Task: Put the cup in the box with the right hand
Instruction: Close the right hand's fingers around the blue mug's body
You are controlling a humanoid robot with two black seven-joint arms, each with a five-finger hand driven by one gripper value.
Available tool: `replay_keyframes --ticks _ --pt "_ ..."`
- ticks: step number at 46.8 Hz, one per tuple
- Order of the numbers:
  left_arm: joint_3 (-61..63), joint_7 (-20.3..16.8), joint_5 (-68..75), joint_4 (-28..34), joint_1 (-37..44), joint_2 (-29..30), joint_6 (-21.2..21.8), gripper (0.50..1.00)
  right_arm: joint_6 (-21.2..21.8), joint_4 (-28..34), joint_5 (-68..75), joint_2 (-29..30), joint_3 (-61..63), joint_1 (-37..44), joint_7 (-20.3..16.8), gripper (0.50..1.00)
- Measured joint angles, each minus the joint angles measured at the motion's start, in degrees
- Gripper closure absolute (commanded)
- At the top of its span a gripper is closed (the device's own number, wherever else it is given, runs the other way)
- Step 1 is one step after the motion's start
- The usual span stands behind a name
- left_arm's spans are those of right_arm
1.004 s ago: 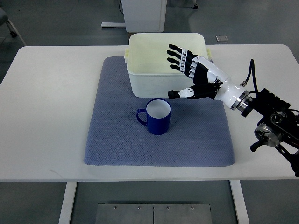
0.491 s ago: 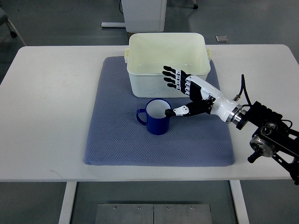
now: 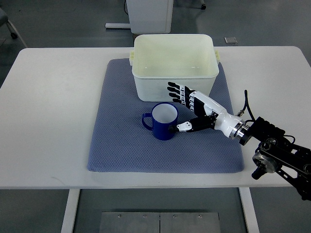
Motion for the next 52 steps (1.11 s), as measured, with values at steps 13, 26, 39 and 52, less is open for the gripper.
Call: replay_keyframes --ticks 13,26,39,52 --pt "-0.08 -0.03 0.00 0.00 -0.05 0.00 0.00 0.500 -3.26 -2.90 0.22 3.94 -3.14 -0.06 1.49 0.528" --pt "-0.08 -0.02 0.01 0.01 0.00 0.00 0.00 0.500 -3.30 -6.84 0.27 6.54 -3.15 -0.16 1.49 0.534" --pt "0.00 -0.02 0.02 0.01 -0.06 0.00 -0.02 0.500 -3.36 -9.90 0.61 8.74 -3.29 -0.18 1.23 0.565" --pt "-0.05 -0.02 0.02 0.00 -0.04 0.00 -0.02 0.500 -5.22 -10.10 0.72 10.28 -3.55 -0.25 1.12 0.657"
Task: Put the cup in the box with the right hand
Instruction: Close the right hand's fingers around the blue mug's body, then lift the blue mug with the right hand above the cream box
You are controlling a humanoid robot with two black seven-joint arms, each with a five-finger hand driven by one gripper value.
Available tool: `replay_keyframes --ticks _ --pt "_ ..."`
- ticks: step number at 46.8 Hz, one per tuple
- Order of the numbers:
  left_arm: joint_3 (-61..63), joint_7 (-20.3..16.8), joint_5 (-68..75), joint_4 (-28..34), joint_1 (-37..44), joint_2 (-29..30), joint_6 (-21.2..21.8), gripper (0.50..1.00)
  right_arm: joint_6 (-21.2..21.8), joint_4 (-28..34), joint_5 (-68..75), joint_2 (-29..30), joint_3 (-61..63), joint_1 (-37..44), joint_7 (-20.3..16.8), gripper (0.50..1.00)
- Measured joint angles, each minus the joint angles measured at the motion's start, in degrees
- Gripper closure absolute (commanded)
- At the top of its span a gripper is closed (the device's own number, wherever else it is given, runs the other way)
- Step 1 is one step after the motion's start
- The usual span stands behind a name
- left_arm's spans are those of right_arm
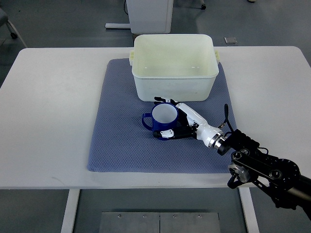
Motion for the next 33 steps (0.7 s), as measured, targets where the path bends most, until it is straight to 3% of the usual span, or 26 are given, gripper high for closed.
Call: replay_keyframes --ticks 4,8,19,26,33 --pt "-0.01 0.00 0.00 0.00 0.00 0.00 0.00 0.500 -0.17 -0.47 0.07 0.22 -0.31 -0.14 0.03 0.787" --pt "0.01 0.00 0.00 0.00 -0.02 0.00 0.00 0.500 -0.18 -0.98 0.07 0.23 -0.89 -0.19 0.27 1.000" --pt "-0.03 0.00 0.00 -0.01 0.00 0.00 0.00 0.500 -0.66 -1.17 0.16 0.08 -0.89 0.08 0.49 1.000" --pt "0.00 -0.01 -0.02 -0.01 0.02 0.00 0.02 0.500 -2.42 -0.36 0.32 -0.88 -0.81 0.62 3.07 1.000" --pt "0.03 -0.01 -0.03 -0.01 0.00 0.00 0.02 0.500 -2.56 4.04 0.41 -4.90 -0.65 1.13 3.37 1.000"
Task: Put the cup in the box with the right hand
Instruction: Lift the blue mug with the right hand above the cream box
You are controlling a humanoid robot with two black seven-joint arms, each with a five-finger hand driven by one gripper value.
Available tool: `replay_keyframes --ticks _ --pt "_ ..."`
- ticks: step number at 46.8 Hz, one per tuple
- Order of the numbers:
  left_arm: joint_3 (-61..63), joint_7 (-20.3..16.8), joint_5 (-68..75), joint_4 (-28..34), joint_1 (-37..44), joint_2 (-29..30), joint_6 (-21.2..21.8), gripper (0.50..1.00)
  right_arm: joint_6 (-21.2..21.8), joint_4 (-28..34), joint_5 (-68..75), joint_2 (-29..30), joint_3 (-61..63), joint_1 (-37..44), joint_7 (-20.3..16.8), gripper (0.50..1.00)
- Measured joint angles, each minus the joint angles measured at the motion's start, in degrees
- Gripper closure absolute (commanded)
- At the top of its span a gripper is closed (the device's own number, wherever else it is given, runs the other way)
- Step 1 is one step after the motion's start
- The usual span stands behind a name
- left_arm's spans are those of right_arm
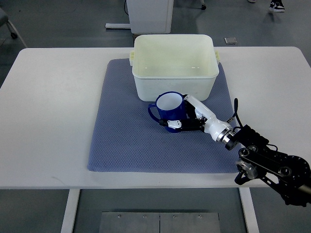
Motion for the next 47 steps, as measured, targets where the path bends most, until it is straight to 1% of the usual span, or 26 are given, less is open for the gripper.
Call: replay_keyframes --ticks 18,22,29,33,38,47 --pt "-0.04 0.00 0.01 0.03 0.03 0.00 0.00 0.500 -0.31 11.45 1.84 -13.30 2.27 1.18 -0.32 1.000" --pt "0.01 0.02 0.01 0.03 -0.01 0.00 0.00 0.500 -0.27 13.55 3.70 -16.56 3.09 3.13 -0.80 1.000" --pt "0.01 0.01 0.03 0.01 0.00 0.00 0.00 0.500 0.11 14.84 7.46 -21.31 3.36 8.02 -2.38 1.000" --pt "-0.03 0.02 0.03 0.01 -0.03 0.00 -0.01 0.500 0.47 15.06 8.73 -22.52 3.93 10.54 -3.78 1.000" --pt "-0.06 0.02 0.03 0.01 -0.01 0.00 -0.02 0.500 0.62 15.09 8.99 -22.52 5.41 12.65 -6.33 1.000" --pt "-0.01 0.02 0.03 0.01 0.04 0.00 -0.02 0.500 0.16 13.63 9.90 -19.47 5.51 17.14 -9.72 1.000"
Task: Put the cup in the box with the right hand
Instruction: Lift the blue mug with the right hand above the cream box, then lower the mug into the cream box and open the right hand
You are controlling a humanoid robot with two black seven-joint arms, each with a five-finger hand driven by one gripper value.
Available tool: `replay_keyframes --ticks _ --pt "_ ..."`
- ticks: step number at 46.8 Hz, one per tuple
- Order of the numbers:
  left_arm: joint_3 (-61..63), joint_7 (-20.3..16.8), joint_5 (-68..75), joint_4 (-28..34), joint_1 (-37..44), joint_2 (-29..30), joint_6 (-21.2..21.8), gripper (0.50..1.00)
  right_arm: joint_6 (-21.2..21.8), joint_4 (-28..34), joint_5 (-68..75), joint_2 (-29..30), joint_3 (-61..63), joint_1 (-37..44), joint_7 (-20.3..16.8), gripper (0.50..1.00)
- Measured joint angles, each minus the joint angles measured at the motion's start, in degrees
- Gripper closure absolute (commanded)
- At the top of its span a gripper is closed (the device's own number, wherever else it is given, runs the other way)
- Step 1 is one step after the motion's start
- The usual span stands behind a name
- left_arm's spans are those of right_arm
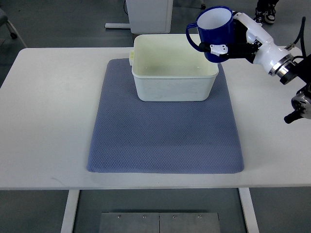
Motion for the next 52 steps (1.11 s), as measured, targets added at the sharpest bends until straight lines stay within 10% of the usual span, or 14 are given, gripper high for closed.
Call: replay_keyframes --ticks 52 --pt "-0.03 -0.01 -0.02 -0.01 -0.03 0.00 0.01 0.500 -6.12 -27.89 -0.20 24.89 -1.39 4.05 -6.57 1.000"
